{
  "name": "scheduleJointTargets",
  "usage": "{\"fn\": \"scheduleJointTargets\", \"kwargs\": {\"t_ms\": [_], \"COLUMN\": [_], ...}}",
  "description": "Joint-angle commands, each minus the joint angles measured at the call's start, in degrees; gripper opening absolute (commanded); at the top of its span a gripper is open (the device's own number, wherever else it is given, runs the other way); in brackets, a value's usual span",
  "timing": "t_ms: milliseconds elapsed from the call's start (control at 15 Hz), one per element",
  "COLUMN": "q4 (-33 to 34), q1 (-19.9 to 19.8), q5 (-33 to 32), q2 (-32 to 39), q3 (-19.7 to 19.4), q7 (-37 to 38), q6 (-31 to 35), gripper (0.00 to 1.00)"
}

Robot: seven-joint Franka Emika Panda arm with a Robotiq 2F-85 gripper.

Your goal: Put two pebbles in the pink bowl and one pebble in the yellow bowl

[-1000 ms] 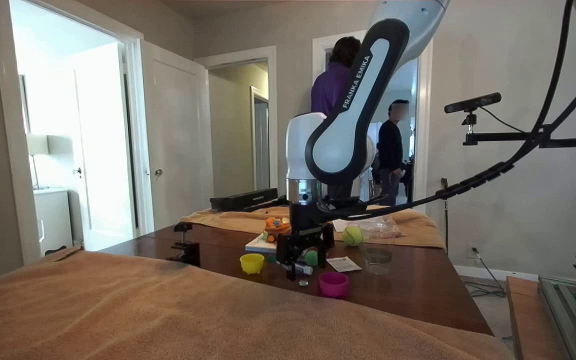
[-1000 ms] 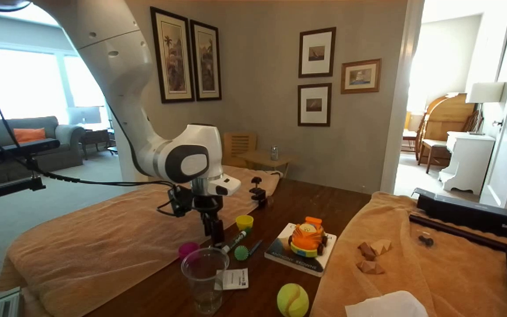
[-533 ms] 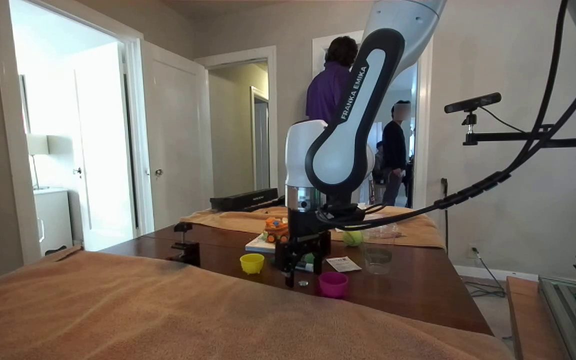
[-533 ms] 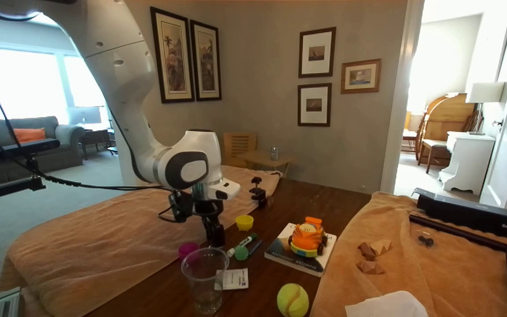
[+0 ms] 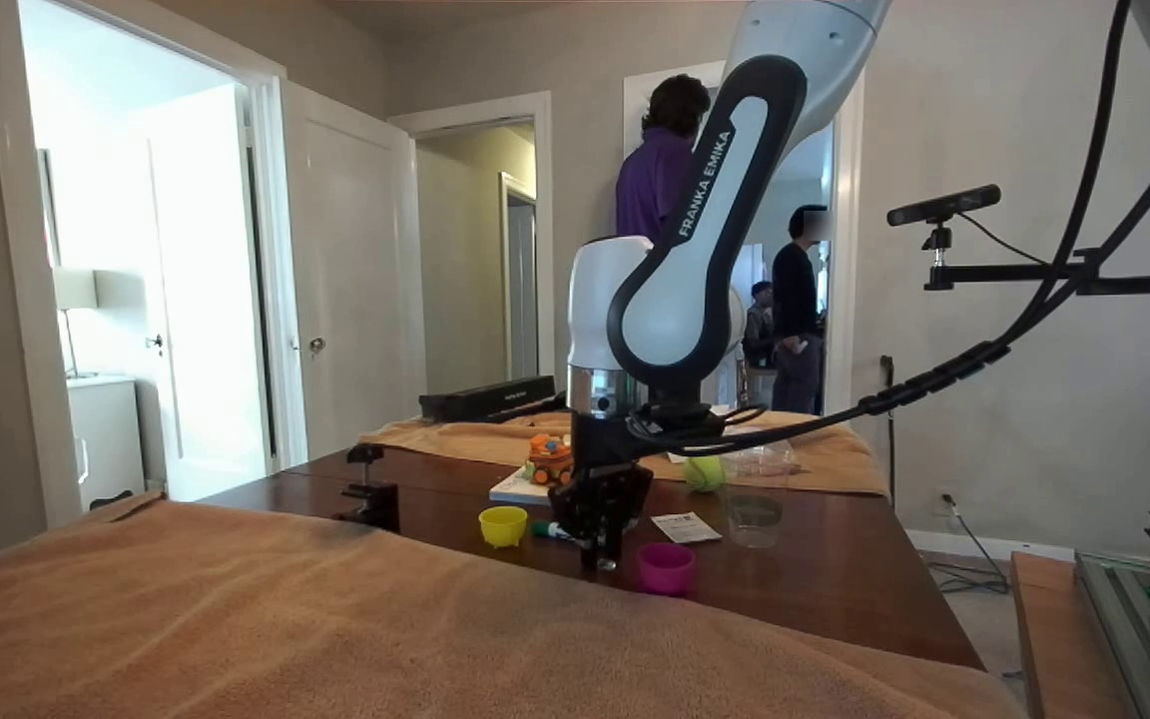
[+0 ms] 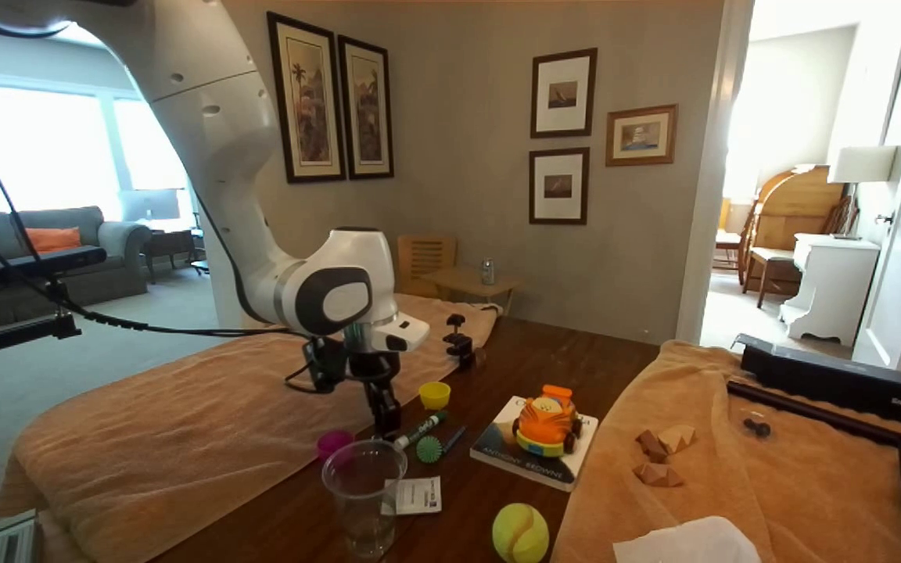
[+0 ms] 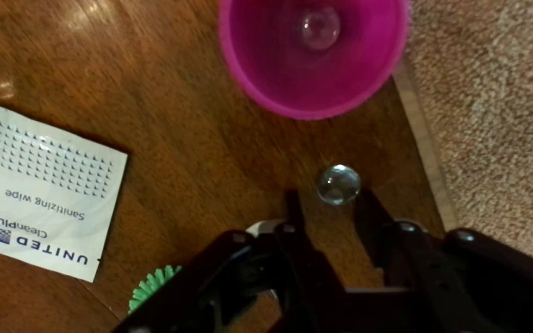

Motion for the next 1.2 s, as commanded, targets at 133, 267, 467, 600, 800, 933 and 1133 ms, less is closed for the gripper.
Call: {"fn": "scheduleJointTargets", "kwargs": {"t_ms": [133,267,467,600,800,933,1133], "q4": [-0.1,-0.2,-0.4,-0.7,-0.8,-1.0,-1.3], "q1": [1.9,2.1,2.6,2.9,3.2,3.3,3.6], "q5": [1.3,1.3,1.1,1.1,1.2,1.4,1.3], "q2": [0.8,0.8,0.6,0.4,0.2,0.2,-0.1], "q3": [-0.9,-1.1,-1.2,-1.2,-1.3,-1.2,-1.3], "q7": [1.0,1.0,1.0,1.1,1.2,1.2,1.7], "q6": [0.6,0.6,0.4,0.4,0.2,0.1,0.0], "gripper": [0.34,0.39,0.56,0.57,0.49,0.48,0.44]}}
